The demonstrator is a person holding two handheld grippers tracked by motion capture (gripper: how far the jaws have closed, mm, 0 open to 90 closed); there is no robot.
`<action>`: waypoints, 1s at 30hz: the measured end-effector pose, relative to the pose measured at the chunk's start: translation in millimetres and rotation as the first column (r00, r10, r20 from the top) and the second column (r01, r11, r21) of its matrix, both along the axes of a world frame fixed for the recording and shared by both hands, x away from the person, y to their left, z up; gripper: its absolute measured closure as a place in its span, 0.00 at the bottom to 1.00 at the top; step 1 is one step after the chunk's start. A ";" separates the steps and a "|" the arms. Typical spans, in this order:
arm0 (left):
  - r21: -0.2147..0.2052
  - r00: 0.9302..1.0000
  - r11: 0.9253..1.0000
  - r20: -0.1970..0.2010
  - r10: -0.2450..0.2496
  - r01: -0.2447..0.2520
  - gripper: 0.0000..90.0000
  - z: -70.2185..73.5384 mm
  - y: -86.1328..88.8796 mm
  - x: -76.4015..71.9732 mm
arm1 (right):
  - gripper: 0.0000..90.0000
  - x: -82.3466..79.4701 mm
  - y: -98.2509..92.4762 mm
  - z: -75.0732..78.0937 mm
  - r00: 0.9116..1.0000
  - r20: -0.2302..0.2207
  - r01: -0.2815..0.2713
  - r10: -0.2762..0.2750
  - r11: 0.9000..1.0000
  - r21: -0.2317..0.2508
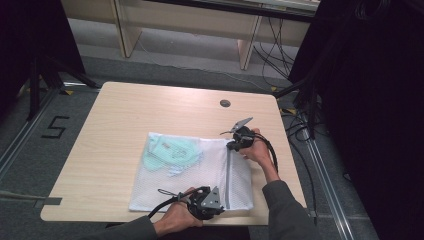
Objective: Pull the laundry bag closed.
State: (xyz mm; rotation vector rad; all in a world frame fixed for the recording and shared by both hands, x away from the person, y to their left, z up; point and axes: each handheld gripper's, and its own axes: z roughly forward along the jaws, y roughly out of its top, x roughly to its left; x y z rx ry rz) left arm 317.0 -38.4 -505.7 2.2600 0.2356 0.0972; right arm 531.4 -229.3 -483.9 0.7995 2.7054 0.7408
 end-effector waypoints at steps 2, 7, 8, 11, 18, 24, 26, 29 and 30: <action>0.001 1.000 1.000 0.013 -0.007 0.007 0.99 0.4 -0.3 -0.3 | 0.96 1.5 -1.6 0.7 1.000 0.006 -0.001 0.001 1.000 -0.010; -0.004 1.000 1.000 -0.002 -0.002 0.002 0.99 0.3 -0.5 -0.1 | 0.96 2.6 -2.8 0.3 1.000 0.017 0.010 -0.010 1.000 0.012; 0.000 1.000 1.000 -0.001 -0.005 0.005 0.99 0.3 -0.4 0.3 | 0.96 2.6 -2.8 0.8 1.000 0.018 0.013 -0.013 1.000 0.011; -0.007 1.000 1.000 0.001 0.002 -0.002 0.99 1.3 -0.8 0.4 | 0.96 3.6 -2.4 3.7 1.000 0.019 0.009 -0.009 1.000 -0.002; -0.009 1.000 1.000 0.004 0.012 -0.012 0.99 -0.2 -3.1 2.1 | 0.96 4.7 1.5 3.3 0.999 0.053 -0.007 0.008 1.000 -0.015; -0.014 1.000 1.000 0.008 0.024 -0.024 0.98 0.0 -3.7 4.2 | 0.96 3.9 2.0 3.7 0.998 0.059 0.020 -0.020 1.000 -0.005; -0.023 0.999 0.999 0.008 0.032 -0.031 0.98 0.3 -3.8 5.0 | 0.96 3.4 2.7 3.5 0.998 0.061 0.023 -0.022 1.000 -0.012; -0.026 0.999 0.999 0.006 0.040 -0.040 0.98 0.9 -3.3 7.5 | 0.96 5.0 3.1 3.0 0.997 0.076 0.020 -0.018 1.000 -0.017; -0.025 0.999 0.999 0.012 0.042 -0.042 0.98 0.5 -3.3 8.3 | 0.96 4.9 4.0 2.9 0.997 0.066 0.032 -0.031 0.999 -0.015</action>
